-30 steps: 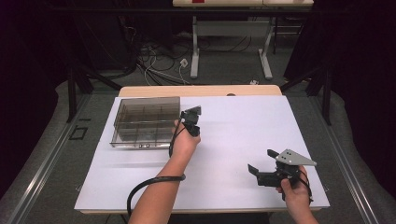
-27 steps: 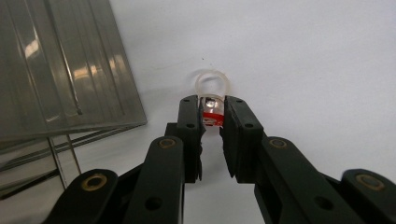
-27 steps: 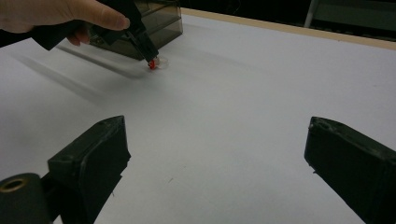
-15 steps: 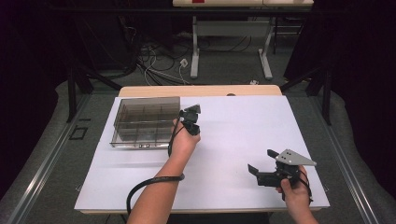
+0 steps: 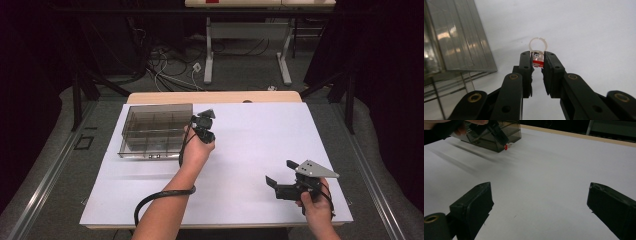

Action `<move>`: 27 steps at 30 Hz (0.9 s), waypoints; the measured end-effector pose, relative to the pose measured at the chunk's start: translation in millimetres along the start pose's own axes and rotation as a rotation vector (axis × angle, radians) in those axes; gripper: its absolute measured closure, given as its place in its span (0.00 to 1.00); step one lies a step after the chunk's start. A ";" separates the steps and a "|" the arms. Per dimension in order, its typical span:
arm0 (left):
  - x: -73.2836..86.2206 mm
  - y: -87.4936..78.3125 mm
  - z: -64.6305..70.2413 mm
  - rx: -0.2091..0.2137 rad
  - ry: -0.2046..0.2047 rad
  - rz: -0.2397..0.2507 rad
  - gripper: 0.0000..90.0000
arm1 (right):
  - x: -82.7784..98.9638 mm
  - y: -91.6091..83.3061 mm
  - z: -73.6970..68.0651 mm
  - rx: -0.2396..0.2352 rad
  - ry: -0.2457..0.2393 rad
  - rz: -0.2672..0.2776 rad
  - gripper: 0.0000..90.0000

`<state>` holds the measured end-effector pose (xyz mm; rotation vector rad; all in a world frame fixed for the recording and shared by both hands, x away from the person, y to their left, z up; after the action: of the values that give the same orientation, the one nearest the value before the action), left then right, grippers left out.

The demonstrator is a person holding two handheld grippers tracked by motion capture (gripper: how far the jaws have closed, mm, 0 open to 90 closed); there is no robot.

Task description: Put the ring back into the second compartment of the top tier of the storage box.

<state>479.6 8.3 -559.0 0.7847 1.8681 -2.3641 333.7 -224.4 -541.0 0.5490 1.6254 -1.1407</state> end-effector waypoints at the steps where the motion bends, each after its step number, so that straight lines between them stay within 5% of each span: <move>1: -0.9 -3.8 -0.1 0.008 -0.005 0.012 0.86 | 0.1 0.1 0.0 0.000 0.000 0.000 0.06; 13: -4.8 -25.6 -3.0 0.046 0.016 0.069 0.86 | 0.2 0.2 -0.2 0.002 -0.002 -0.001 0.06; 27: -10.6 -51.1 9.4 0.108 0.060 0.143 0.87 | 0.4 0.1 -0.5 0.003 -0.002 -0.003 0.06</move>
<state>468.9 10.9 -507.2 0.9745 1.6543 -2.3936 333.4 -224.1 -541.4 0.5477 1.6240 -1.1455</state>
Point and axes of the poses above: each handheld gripper's, and its own axes: y roughly forward along the jaws, x roughly out of its underside, z roughly to its right, the point moved 8 cm from there along y, roughly forward along the jaws, and after that the axes turned 6 degrees about x, right-handed, at the moved point
